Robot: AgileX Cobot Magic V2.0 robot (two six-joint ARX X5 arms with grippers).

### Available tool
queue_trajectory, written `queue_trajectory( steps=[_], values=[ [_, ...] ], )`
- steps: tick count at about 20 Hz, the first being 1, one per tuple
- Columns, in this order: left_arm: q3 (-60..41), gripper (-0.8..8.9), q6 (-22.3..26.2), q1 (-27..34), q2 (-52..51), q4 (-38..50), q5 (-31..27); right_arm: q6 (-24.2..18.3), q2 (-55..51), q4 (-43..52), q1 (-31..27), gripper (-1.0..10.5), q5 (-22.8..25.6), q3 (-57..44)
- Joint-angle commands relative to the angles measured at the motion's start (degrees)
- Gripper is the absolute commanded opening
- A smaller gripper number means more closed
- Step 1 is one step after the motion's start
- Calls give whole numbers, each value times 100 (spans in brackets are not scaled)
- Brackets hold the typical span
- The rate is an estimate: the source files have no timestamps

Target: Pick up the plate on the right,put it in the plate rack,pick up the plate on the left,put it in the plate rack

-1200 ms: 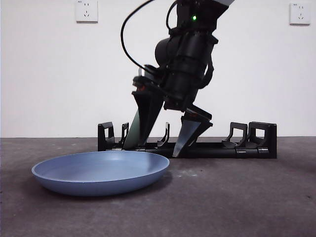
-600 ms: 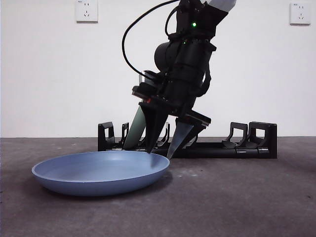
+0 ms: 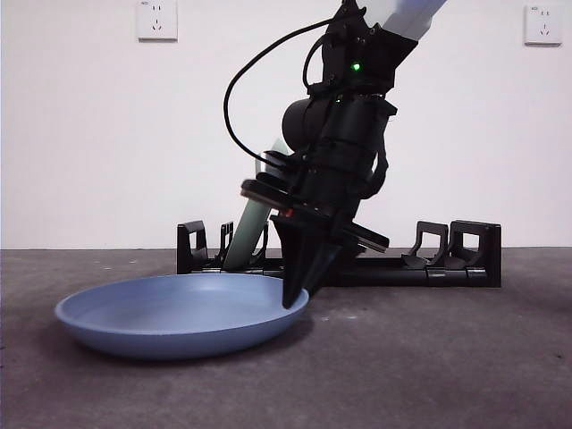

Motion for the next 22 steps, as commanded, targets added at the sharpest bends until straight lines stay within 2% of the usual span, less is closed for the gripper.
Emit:
queue_trajectory(
  steps=[1, 5, 7, 12, 17, 21, 22],
  values=[
    [-46, 504, 140, -96, 17, 15, 2, -22, 28, -146, 13, -17, 81, -50],
    [-46, 504, 442, -529, 168, 15, -15, -146, -623, -455, -39, -17, 76, 26],
    [-46, 505, 595, -876, 310, 20, -240, -186, -1147, -643, -63, -17, 98, 81],
    [-46, 505, 1126, -1996, 896, 173, -1266, -186, -2441, -1082, -236, -17, 72, 83],
    [-46, 504, 1613, -3071, 1703, 487, -2406, -184, -3053, -1576, -415, -17, 61, 83],
    [-46, 484, 1714, -3375, 2238, 662, -3209, -184, -3274, -1786, -415, -17, 55, 83],
    [-46, 408, 1711, -3390, 2312, 673, -3292, -184, -3305, -1821, -415, -17, 55, 83]
  ],
)
